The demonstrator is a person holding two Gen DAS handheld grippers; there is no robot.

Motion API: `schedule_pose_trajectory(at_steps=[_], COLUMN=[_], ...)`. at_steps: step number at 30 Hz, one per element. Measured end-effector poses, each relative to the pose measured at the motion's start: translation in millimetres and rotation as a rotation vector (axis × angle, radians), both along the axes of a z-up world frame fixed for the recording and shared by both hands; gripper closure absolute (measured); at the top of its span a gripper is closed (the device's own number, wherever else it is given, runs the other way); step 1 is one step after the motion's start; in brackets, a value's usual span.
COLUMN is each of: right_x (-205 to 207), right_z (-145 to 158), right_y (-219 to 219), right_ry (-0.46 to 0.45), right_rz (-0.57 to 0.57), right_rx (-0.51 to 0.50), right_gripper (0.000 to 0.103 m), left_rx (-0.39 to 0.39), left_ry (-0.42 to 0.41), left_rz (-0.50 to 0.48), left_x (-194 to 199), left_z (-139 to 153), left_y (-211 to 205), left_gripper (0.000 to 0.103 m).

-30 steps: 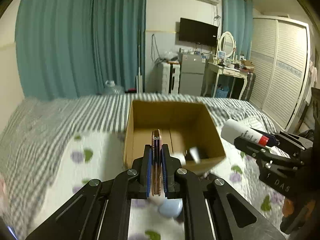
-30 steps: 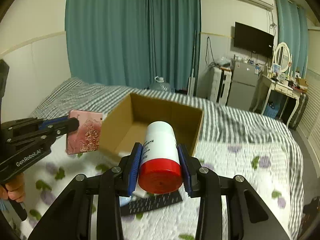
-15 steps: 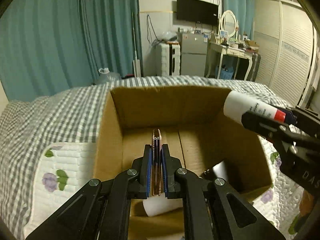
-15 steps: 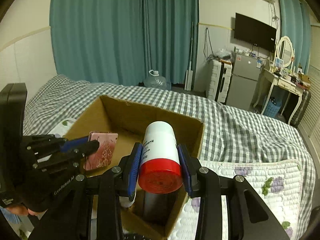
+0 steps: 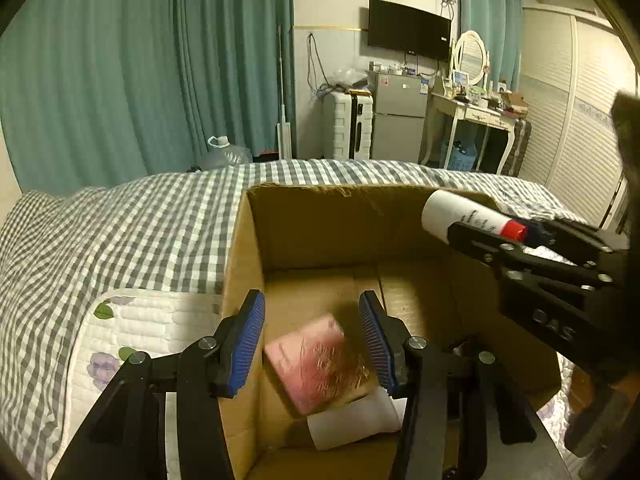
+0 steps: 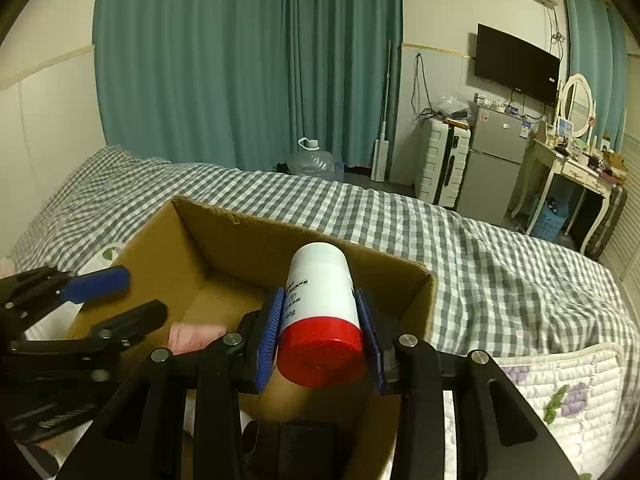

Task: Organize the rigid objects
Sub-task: 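Drop the card into the box with the left while the right releases the tube, then grasp the light blue earbud case with the left gripper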

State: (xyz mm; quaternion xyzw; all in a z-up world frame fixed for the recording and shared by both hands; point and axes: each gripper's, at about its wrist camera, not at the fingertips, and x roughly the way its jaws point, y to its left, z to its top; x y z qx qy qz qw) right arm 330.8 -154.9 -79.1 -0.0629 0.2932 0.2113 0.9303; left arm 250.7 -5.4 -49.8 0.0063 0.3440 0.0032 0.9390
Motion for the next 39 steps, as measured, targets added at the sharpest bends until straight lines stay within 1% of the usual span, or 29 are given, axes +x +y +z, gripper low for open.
schedule_pose_trajectory(at_steps=[1,2,3,4,7,10,12,14,17,21,24,26,29,32,34,36,38,39], right_x=[0.3,0.1,-2.0,-5.0,-19.0,-44.4,-64.4,-85.8,-113.6,-141.8,-159.1,-170.0,-176.0,-173.6,-173.7,-171.5,-168.8,-167.6], right_z=[0.5,1.4,3.3,6.4,17.5,30.9,37.0,38.5,28.1,6.5,-14.9,-31.3,-49.0,-56.4,-57.7,-60.6,-63.0,-64.9], right_y=[-2.1,-5.4,-9.3,-14.9,-31.1,-46.3,-54.2,-63.1,-68.9,-71.3,-70.5,-68.6,-65.0,-62.9,-64.6,-66.1,-65.5,-65.7], right_ry=[-0.008,-0.021,-0.03,-0.033,-0.035,-0.045,-0.05,-0.041,-0.002,0.051,0.113,0.15,0.194,0.211,0.212,0.22,0.233,0.239], right_rz=[-0.004,-0.016,-0.027,-0.039,-0.065,-0.102,-0.126,-0.141,-0.155,-0.156,-0.149,-0.15,-0.138,-0.139,-0.14,-0.143,-0.145,-0.145], right_rx=[0.009,0.017,0.028,0.046,0.08,0.076,0.071,0.067,0.052,0.022,0.003,-0.018,-0.046,-0.055,-0.043,-0.041,-0.042,-0.043], right_gripper=[0.065,0.056,0.05,0.041,0.041,0.032,0.032,0.032,0.032,0.032,0.032,0.032,0.032,0.032,0.032,0.032,0.032,0.032], left_rx=[-0.003,-0.006,-0.006,-0.003,0.001,-0.021,-0.017,-0.002,-0.001,0.001,-0.018,-0.042,-0.046,-0.049,-0.026,-0.024,-0.014,-0.027], left_ry=[0.0,-0.001,-0.001,0.001,0.0,-0.008,-0.022,-0.034,-0.042,-0.003,0.041,0.072,0.129,0.198,0.236,0.267,0.295,0.297], left_rz=[0.003,0.005,0.006,0.009,0.018,0.007,-0.002,-0.016,-0.018,-0.008,0.006,-0.002,-0.025,-0.052,-0.064,-0.078,-0.071,-0.072], left_x=[-1.0,-3.3,-4.6,-8.0,-19.0,-37.9,-51.2,-62.8,-84.5,-104.6,-112.5,-118.2,-124.5,-125.4,-123.0,-119.5,-115.2,-113.4], left_z=[1.0,2.3,3.0,4.4,9.6,20.8,28.7,33.7,33.0,15.7,-2.0,-17.2,-43.6,-72.5,-88.0,-100.0,-109.8,-112.8], left_y=[1.1,1.8,2.0,1.4,-0.6,-4.9,-9.9,-15.0,-18.7,-18.5,-17.5,-19.1,-26.6,-36.3,-43.5,-48.2,-48.6,-48.0], left_gripper=[0.051,0.051,0.051,0.051,0.049,0.048,0.046,0.044,0.042,0.042,0.042,0.042,0.042,0.042,0.042,0.042,0.042,0.042])
